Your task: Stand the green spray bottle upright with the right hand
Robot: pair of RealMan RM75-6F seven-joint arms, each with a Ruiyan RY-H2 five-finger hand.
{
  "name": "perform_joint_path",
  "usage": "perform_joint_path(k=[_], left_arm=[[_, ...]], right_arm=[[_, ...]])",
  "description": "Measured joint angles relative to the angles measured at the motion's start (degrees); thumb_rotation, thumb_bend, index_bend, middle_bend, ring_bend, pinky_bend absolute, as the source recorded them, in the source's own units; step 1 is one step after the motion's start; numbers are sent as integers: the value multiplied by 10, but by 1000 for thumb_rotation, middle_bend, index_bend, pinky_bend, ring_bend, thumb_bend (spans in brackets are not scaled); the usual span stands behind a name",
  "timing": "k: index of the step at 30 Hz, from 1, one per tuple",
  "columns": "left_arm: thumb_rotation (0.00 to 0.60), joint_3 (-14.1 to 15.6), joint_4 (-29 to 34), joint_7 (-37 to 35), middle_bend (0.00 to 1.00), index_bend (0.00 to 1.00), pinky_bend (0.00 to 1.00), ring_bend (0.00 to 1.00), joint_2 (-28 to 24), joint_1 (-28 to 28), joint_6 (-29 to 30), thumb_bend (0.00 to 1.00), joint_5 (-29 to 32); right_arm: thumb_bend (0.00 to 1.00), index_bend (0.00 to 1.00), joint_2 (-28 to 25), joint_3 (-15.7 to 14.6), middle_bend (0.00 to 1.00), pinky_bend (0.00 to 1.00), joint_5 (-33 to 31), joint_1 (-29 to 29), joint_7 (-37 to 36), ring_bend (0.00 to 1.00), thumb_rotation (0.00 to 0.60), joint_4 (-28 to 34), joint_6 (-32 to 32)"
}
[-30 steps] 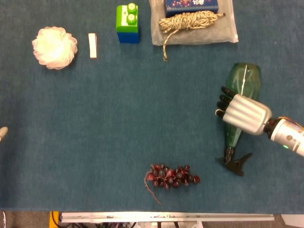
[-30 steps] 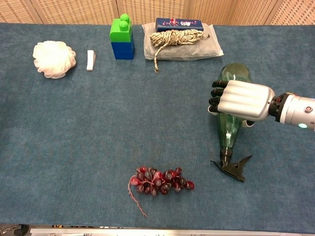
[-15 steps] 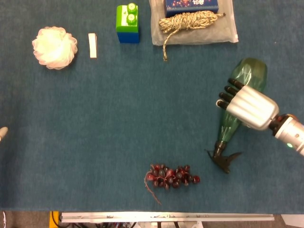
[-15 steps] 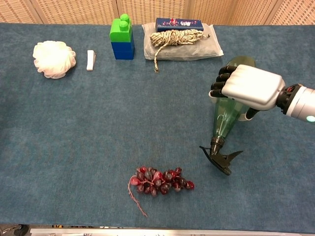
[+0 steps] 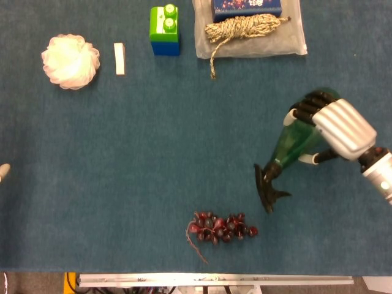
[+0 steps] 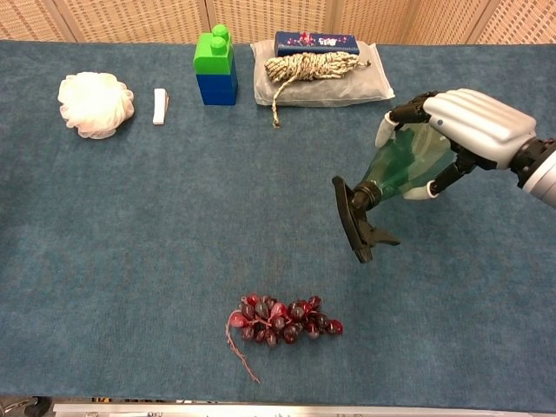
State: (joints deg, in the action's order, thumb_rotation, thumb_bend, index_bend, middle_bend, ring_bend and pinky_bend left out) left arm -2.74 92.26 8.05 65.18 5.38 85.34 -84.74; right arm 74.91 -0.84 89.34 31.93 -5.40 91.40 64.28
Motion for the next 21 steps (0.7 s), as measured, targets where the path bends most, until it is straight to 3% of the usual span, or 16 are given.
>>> perform_joint_path(k=[9, 21], left_arm=[[600, 0, 0, 0, 0, 0, 0, 0, 0, 0, 0, 0, 0], [600, 0, 0, 0, 0, 0, 0, 0, 0, 0, 0, 0, 0]], right_arm=[[0, 549, -11, 6, 579, 210, -29, -21, -170, 346, 600, 26, -5], [0, 549, -11, 1, 549, 211, -10, -53, -422, 343, 600, -7, 24]])
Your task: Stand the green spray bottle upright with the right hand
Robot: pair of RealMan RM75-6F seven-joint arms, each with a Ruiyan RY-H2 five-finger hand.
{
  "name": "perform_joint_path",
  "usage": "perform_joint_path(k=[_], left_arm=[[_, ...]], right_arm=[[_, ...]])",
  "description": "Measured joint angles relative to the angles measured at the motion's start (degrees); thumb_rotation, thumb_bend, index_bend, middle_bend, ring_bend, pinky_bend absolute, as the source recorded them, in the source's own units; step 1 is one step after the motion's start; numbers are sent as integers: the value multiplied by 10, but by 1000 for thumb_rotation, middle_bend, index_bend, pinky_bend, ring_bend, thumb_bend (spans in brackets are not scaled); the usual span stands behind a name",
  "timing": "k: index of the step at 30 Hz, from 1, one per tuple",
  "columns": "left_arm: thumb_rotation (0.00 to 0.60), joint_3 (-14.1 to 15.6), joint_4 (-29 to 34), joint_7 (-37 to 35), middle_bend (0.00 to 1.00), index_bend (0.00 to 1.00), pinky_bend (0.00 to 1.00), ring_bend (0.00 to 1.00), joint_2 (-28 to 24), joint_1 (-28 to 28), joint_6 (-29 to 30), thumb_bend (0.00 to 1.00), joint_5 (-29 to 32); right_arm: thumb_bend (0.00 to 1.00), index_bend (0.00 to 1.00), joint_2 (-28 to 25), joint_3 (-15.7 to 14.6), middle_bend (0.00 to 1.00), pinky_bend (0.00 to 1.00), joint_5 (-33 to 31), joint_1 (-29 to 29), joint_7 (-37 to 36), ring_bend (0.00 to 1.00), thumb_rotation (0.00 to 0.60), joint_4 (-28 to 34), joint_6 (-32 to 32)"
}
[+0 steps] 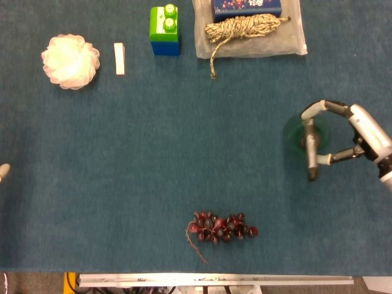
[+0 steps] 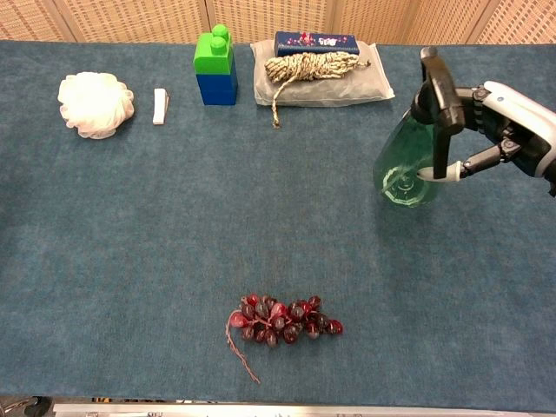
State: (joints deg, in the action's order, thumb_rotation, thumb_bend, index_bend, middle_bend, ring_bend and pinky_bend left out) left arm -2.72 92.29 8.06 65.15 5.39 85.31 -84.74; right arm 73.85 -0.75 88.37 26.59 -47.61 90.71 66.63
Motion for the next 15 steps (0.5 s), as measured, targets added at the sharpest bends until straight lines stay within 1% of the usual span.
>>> perform_joint_path(k=[4, 15], left_arm=[[600, 0, 0, 0, 0, 0, 0, 0, 0, 0, 0, 0, 0], [600, 0, 0, 0, 0, 0, 0, 0, 0, 0, 0, 0, 0]], right_arm=[[0, 549, 7, -2, 544, 211, 1, -12, -56, 338, 600, -27, 7], [0, 549, 35, -7, 532, 211, 14, -29, -153, 328, 600, -95, 23]])
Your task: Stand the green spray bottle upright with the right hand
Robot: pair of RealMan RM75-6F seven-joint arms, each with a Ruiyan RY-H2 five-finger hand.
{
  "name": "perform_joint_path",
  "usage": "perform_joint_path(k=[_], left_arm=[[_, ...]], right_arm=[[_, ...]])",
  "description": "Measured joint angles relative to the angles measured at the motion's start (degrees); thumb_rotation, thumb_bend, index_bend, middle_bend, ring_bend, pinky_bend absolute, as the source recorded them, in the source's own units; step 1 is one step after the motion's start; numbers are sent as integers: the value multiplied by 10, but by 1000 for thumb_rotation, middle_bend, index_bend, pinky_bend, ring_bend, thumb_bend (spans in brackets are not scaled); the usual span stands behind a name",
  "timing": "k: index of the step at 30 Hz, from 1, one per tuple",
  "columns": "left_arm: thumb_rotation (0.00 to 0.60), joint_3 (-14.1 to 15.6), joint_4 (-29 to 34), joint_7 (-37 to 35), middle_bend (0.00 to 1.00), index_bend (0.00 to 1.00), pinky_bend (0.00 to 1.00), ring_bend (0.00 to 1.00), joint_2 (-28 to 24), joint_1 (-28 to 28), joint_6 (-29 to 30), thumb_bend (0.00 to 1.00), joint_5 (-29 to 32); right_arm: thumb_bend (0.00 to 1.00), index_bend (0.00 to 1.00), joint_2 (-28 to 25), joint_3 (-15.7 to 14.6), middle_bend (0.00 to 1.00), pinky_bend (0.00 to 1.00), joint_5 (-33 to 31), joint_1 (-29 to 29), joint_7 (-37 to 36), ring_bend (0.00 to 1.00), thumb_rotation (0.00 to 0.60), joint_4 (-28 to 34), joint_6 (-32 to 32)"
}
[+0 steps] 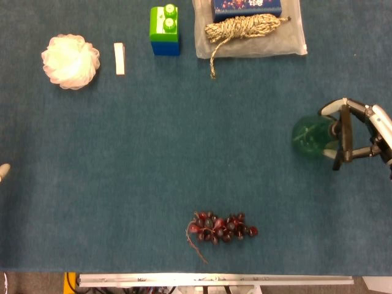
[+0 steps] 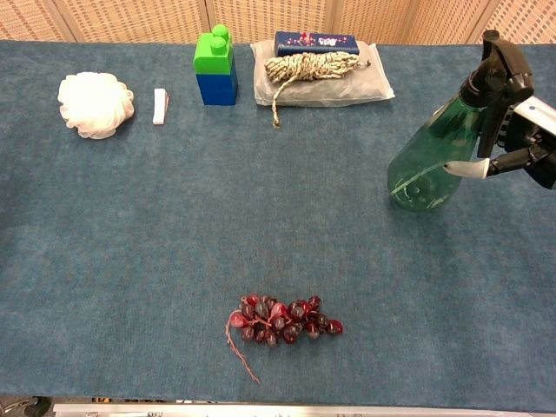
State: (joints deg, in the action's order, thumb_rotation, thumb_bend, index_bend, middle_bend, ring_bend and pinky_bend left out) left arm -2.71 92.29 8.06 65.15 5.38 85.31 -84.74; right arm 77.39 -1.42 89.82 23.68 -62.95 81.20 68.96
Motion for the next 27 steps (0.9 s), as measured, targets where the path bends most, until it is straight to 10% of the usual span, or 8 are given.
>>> perform_joint_path(k=[21, 27], left_arm=[[600, 0, 0, 0, 0, 0, 0, 0, 0, 0, 0, 0, 0], [600, 0, 0, 0, 0, 0, 0, 0, 0, 0, 0, 0, 0]], right_arm=[[0, 547, 66, -18, 454, 221, 35, 0, -157, 258, 600, -143, 17], [0, 347, 62, -25, 295, 173, 43, 4, -162, 133, 600, -150, 15]])
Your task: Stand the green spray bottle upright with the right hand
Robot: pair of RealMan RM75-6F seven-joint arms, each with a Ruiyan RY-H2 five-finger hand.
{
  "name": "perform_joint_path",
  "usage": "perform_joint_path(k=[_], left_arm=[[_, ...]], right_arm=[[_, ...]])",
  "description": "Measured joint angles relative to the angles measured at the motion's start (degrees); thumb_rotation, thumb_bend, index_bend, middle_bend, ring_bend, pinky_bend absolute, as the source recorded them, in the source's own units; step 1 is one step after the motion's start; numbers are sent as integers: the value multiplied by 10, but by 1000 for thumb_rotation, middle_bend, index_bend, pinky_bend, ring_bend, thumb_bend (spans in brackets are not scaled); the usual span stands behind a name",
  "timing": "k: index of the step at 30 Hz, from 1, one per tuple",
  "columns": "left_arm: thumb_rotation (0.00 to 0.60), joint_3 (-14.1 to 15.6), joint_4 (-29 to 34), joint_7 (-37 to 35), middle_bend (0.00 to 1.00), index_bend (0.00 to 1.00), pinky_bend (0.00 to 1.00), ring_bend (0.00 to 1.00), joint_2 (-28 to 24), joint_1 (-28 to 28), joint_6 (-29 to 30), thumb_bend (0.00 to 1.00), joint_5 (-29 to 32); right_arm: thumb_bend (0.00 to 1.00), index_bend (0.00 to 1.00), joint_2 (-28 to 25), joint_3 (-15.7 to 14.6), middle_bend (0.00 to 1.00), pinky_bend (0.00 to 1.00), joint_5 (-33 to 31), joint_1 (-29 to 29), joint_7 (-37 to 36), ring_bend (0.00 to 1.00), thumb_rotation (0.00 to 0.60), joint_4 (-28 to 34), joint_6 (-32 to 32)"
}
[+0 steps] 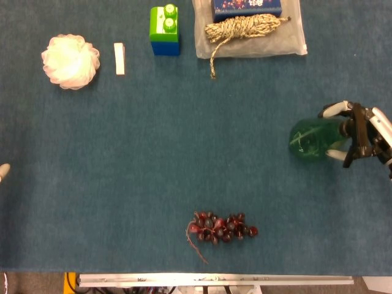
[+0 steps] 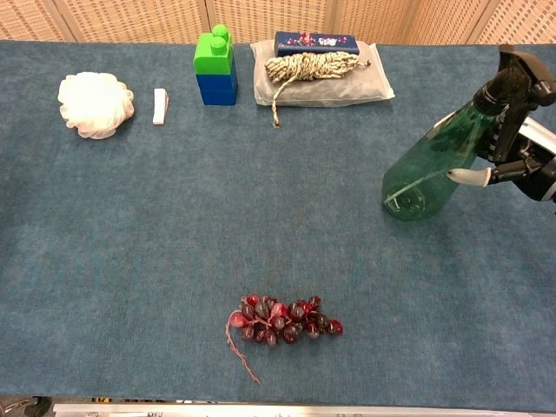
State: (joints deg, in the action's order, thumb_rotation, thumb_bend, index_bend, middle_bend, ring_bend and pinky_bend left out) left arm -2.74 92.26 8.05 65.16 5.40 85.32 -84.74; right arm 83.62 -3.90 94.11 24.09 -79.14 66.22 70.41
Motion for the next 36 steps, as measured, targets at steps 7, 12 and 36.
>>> perform_joint_path(k=[7, 12, 36], left_arm=[[600, 0, 0, 0, 0, 0, 0, 0, 0, 0, 0, 0, 0], [600, 0, 0, 0, 0, 0, 0, 0, 0, 0, 0, 0, 0], [600, 0, 0, 0, 0, 0, 0, 0, 0, 0, 0, 0, 0]], right_arm=[[0, 190, 1, 0, 157, 121, -3, 1, 5, 43, 600, -8, 1], [0, 163, 0, -1, 122, 104, -1, 2, 6, 25, 600, -10, 3], [0, 55, -43, -4, 11, 31, 1, -17, 137, 0, 600, 36, 42]])
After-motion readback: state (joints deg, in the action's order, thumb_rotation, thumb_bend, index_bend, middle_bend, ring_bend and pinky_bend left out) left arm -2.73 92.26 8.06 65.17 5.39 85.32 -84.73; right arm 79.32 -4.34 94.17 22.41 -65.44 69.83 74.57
